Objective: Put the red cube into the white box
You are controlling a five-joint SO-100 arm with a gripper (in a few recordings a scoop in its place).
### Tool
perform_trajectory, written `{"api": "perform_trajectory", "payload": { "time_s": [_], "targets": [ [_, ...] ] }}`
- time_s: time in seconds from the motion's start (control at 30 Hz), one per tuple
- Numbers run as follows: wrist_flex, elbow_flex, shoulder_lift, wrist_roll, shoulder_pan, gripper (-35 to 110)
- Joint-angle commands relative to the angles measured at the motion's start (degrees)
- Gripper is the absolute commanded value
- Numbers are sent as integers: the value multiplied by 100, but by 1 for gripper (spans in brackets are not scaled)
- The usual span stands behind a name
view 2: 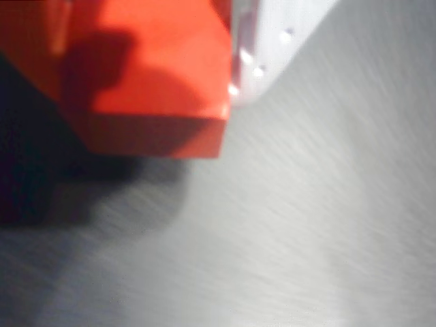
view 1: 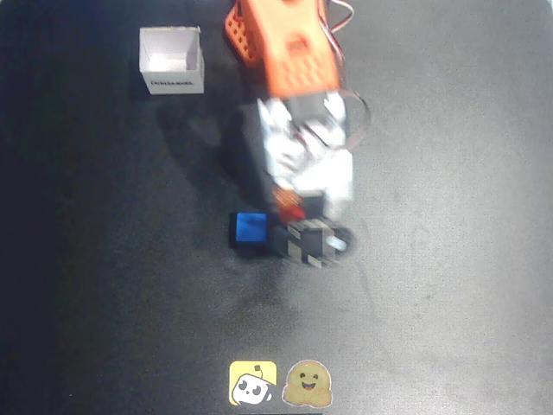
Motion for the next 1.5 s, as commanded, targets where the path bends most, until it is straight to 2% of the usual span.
{"api": "perform_trajectory", "payload": {
  "time_s": [0.0, 0.17, 0.33, 0.5, 0.73, 1.03, 1.33, 1.47],
  "targets": [
    [1151, -290, 1354, 132, 413, 0],
    [2602, -369, 2839, 158, 1573, 0],
    [3366, -360, 3366, -387, 3498, 0],
    [3445, -167, 3366, -1028, 5405, 0],
    [3287, 272, 3270, -1397, 7163, 0],
    [3727, 501, 3287, -1441, 7778, 0],
    [3973, 527, 3278, -1433, 7928, 0],
    [4061, 527, 3305, -1424, 7928, 10]
  ]
}}
